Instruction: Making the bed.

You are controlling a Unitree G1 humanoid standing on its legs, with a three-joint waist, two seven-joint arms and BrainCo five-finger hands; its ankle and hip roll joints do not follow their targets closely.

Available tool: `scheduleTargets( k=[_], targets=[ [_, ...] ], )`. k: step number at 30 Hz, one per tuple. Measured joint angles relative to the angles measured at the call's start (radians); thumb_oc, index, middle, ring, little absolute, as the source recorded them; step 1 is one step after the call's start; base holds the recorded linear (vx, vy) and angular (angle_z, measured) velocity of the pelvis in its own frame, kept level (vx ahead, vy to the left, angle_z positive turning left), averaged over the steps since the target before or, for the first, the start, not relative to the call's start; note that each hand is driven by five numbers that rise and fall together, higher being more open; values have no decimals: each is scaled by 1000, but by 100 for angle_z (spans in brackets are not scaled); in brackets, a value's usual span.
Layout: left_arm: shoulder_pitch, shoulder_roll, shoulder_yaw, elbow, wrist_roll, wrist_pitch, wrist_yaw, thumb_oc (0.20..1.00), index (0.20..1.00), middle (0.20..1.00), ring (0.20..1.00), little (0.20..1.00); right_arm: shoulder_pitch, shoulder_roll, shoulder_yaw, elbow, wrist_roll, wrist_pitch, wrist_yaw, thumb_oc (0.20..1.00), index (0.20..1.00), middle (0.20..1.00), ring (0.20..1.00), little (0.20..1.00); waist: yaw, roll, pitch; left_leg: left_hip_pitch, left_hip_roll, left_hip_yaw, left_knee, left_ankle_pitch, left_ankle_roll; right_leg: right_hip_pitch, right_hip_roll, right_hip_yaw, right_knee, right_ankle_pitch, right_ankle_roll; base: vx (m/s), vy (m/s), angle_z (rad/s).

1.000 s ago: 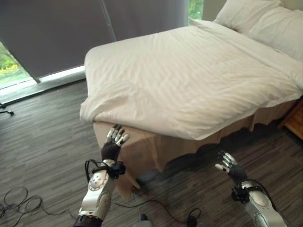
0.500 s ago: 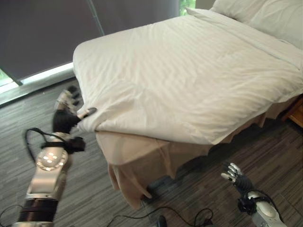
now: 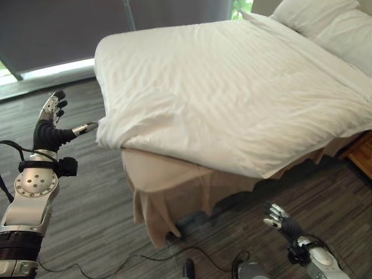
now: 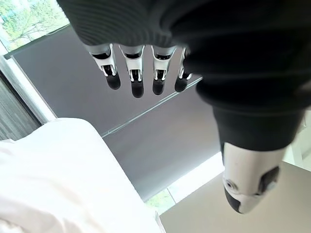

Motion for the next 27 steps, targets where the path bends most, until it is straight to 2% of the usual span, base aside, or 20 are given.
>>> scheduleTargets(
  k=[1,4,6,7,8,9,11,12,14,16,17,18,19,21,22,24,25,26,27],
  targets=[
    [31,-1,39,0,0,2,3,1000,1000,1000,1000,1000,3,3,-2,3,0,0,-1,1000,1000,1000,1000,1000,15,-18,6,8,-19,-5,0,-1,-1,1,-27,-65,-29,42,-29,0,0,34],
    [41,0,62,-1,-1,3,11,1000,1000,1000,1000,1000,7,3,-8,22,0,1,-3,1000,1000,1000,1000,1000,53,-17,13,28,-16,-17,0,-12,-17,35,-29,-82,-63,122,-6,70,-192,24],
    [49,-6,71,-1,2,1,10,1000,1000,1000,1000,1000,-16,-9,-9,24,-1,3,0,1000,1000,1000,1000,1000,74,14,26,36,19,-38,-6,-26,-36,83,4,-118,-88,135,-16,109,-265,26],
    [35,-1,56,19,7,2,-6,1000,1000,1000,1000,1000,-9,-23,-10,14,-1,6,4,1000,1000,1000,1000,1000,52,28,28,32,33,-72,-4,-31,-44,122,13,-150,-116,135,-38,1,-26,122],
    [-26,59,-9,72,8,9,-21,1000,1000,1000,1000,1000,16,-47,-13,-16,-1,4,7,1000,1000,1000,1000,1000,18,14,24,18,45,-92,10,-31,-46,178,9,-217,-189,139,-54,16,-14,131],
    [-38,75,-11,79,7,12,-21,1000,1000,1000,1000,1000,12,-56,-29,-17,-1,4,10,1000,1000,1000,1000,1000,20,6,28,15,59,-73,16,-29,-45,176,15,-225,-195,145,-59,61,-20,96],
    [-48,100,-35,107,7,17,-38,1000,1000,1000,1000,1000,-6,-80,-73,-14,-1,4,8,1000,1000,1000,1000,1000,30,33,32,24,89,-34,6,-11,-52,176,39,-234,-195,142,-75,94,-1,10],
    [-118,146,-125,220,7,24,-61,1000,1000,1000,1000,1000,-16,-86,-91,-19,0,4,7,1000,1000,1000,1000,1000,24,45,37,41,91,-27,2,-9,-54,192,44,-234,-195,141,-77,77,29,0],
    [-145,151,-123,268,8,38,-71,1000,1000,1000,1000,1000,-19,-86,-88,-22,1,3,7,1000,1000,1000,1000,1000,10,49,35,56,92,-8,2,-10,-56,200,42,-224,-195,138,-76,50,33,-16],
    [-257,182,-202,335,35,58,-88,1000,1000,1000,1000,1000,-11,-79,-68,-21,0,6,10,1000,1000,1000,1000,1000,1,51,35,56,89,-4,2,-15,-64,196,40,-217,-195,138,-76,34,39,-12],
    [-289,185,-224,351,53,57,-91,1000,1000,1000,1000,1000,0,-76,-61,-21,1,6,12,1000,1000,1000,1000,1000,-18,48,35,56,86,2,1,-19,-69,193,37,-211,-196,138,-76,22,49,-2],
    [-308,187,-239,362,60,59,-93,1000,1000,1000,1000,1000,0,-76,-57,-20,1,6,12,1000,1000,1000,1000,1000,-19,48,35,56,86,4,1,-19,-70,194,36,-212,-195,138,-76,-15,34,-10],
    [-432,198,-330,439,100,69,-98,1000,1000,1000,1000,1000,5,-69,-34,-19,1,11,21,1000,1000,1000,1000,1000,-27,46,33,52,82,14,1,-20,-77,186,31,-207,-198,142,-69,-42,52,-13],
    [-553,204,-429,506,176,81,-101,1000,1000,1000,1000,1000,15,-61,-14,-17,1,11,23,1000,1000,1000,1000,1000,-44,41,28,38,75,25,-3,-22,-80,164,25,-192,-200,144,-65,-76,62,-21],
    [-691,211,-555,553,218,97,-100,1000,1000,1000,1000,1000,28,-57,0,-19,1,11,23,1000,1000,1000,1000,1000,-43,33,24,9,71,40,-4,-18,-81,130,20,-181,-200,151,-61,-71,48,-24],
    [-803,210,-621,586,240,93,-99,1000,1000,1000,1000,1000,28,-49,0,-19,2,12,23,1000,1000,1000,1000,1000,-55,32,22,-38,64,50,-3,-7,-79,80,13,-169,-196,170,-52,-60,40,-20],
    [-829,211,-626,598,242,93,-99,1000,1000,1000,1000,1000,24,-48,0,-18,2,14,23,1000,1000,1000,1000,1000,-70,34,23,-55,58,50,1,2,-75,59,8,-168,-195,183,-49,-134,79,-11],
    [-875,202,-673,623,243,90,-97,1000,1000,1000,1000,1000,27,-48,2,-18,4,15,20,1000,1000,1000,1000,1000,-105,34,26,-74,52,53,1,7,-72,36,4,-165,-195,188,-49,-99,56,-6],
    [-940,171,-724,676,240,89,-95,1000,1000,1000,1000,1000,37,-49,4,-19,11,14,19,1000,1000,1000,1000,1000,-118,36,23,-95,50,60,1,11,-71,14,0,-162,-195,193,-46,-131,77,-4]
  ],
)
